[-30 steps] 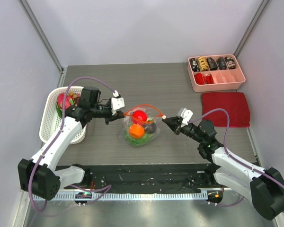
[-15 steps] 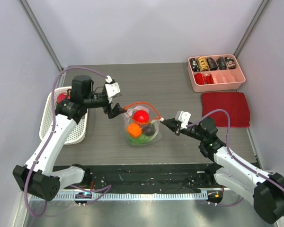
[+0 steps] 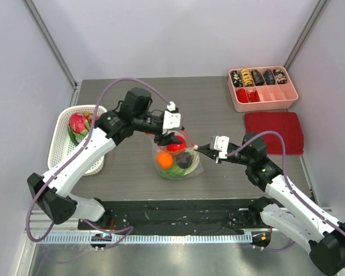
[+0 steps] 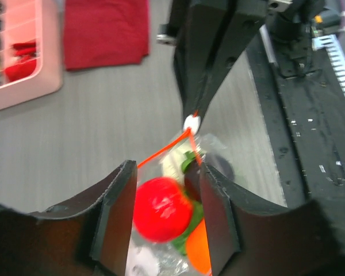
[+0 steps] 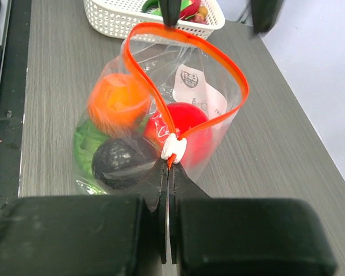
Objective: Place the food in the zip-top bag and seal the zipper
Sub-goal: Zip the zipper food storage bag at the center of the board.
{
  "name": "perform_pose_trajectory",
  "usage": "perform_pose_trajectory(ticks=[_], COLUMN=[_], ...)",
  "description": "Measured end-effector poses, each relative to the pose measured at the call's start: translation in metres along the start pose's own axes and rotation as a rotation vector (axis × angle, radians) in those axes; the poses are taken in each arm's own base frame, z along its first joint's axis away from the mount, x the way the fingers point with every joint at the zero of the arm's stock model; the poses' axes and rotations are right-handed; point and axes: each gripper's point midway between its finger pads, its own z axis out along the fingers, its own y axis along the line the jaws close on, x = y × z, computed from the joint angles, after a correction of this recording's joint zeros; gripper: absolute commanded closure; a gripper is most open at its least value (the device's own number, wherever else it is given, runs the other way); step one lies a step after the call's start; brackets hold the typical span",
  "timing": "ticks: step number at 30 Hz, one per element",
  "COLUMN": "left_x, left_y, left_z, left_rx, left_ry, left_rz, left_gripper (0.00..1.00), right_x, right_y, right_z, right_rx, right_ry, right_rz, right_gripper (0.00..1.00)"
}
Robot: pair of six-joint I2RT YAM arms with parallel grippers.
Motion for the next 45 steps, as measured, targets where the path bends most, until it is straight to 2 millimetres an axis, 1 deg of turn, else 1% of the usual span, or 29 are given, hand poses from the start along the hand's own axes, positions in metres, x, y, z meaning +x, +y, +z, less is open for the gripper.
perform_pose_trajectory(ticks=[2, 6, 10, 13, 15, 17, 19, 21, 22, 24, 25, 28, 33, 36, 45], left_x=[0.003, 0.002, 0.001, 0.004, 0.008, 0.013, 0.020, 0.028, 0.031, 0.037, 0.039, 0.043, 0.044, 0.046, 0.078], left_y=[-0.009, -0.026, -0.035, -0.039, -0.040, -0.039, -0.038, -0.035, -0.034, -0.034, -0.034, -0.034, -0.036, -0.035, -0.013], left_z=[0.015, 0.039, 0.053, 0.063, 0.070, 0.075, 0.079, 0.083, 0.084, 0.086, 0.086, 0.086, 0.085, 0.081, 0.054], left_rx=[0.047, 0.118, 0.141, 0.148, 0.150, 0.151, 0.147, 0.142, 0.141, 0.144, 0.145, 0.146, 0.147, 0.148, 0.101], left_ry=[0.005, 0.004, 0.013, 0.027, 0.038, 0.051, 0.068, 0.090, 0.100, 0.114, 0.120, 0.128, 0.117, 0.114, 0.176], left_rz=[-0.002, 0.024, 0.055, 0.069, 0.080, 0.085, 0.089, 0.099, 0.101, 0.110, 0.114, 0.133, 0.146, 0.144, 0.073], left_gripper=[0.54, 0.52, 0.53, 0.55, 0.57, 0.63, 0.66, 0.67, 0.74, 0.83, 0.91, 1.00, 1.00, 0.97, 0.96], right_x=[0.001, 0.003, 0.004, 0.006, 0.007, 0.007, 0.007, 0.006, 0.006, 0.006, 0.007, 0.009, 0.011, 0.009, 0.009], right_y=[0.002, 0.005, 0.006, 0.007, 0.008, 0.008, 0.008, 0.008, 0.008, 0.008, 0.008, 0.009, 0.010, 0.011, 0.011], right_z=[-0.001, -0.002, -0.002, -0.003, -0.003, -0.003, -0.003, -0.003, -0.004, -0.005, -0.005, -0.007, -0.010, -0.013, -0.020], right_rx=[-0.013, -0.029, -0.037, -0.042, -0.044, -0.045, -0.045, -0.045, -0.044, -0.040, -0.038, -0.037, -0.028, -0.021, 0.014], right_ry=[0.010, 0.027, 0.038, 0.044, 0.047, 0.048, 0.048, 0.047, 0.046, 0.051, 0.056, 0.067, 0.076, 0.068, 0.066], right_rz=[0.001, 0.005, 0.010, 0.013, 0.016, 0.014, 0.011, 0.008, 0.005, 0.004, 0.006, 0.013, 0.009, -0.005, -0.047], right_gripper=[0.99, 0.99, 0.99, 0.99, 0.99, 0.99, 0.99, 0.99, 0.99, 0.99, 0.99, 0.99, 0.99, 0.99, 0.99])
